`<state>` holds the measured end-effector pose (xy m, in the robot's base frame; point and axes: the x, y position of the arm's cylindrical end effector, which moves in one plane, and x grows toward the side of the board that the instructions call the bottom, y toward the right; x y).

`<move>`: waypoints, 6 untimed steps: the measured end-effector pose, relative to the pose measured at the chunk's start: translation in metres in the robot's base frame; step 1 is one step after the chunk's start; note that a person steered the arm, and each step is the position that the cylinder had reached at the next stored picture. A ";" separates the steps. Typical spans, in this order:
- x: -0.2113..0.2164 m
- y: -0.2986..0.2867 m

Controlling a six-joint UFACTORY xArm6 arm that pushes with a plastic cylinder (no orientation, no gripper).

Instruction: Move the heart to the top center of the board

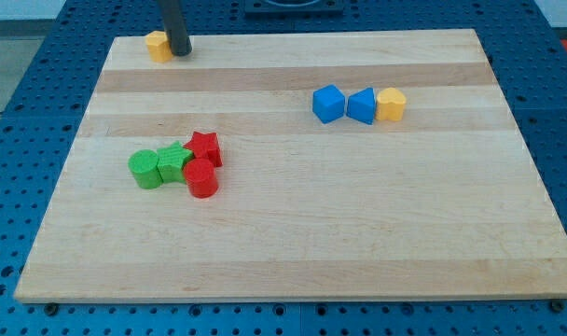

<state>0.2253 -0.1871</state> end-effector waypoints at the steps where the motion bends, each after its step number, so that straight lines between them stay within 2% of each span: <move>1: 0.000 -0.010; 3: 0.001 -0.026; 4: 0.052 0.022; 5: 0.066 0.089; 6: 0.066 0.103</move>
<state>0.2909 -0.0837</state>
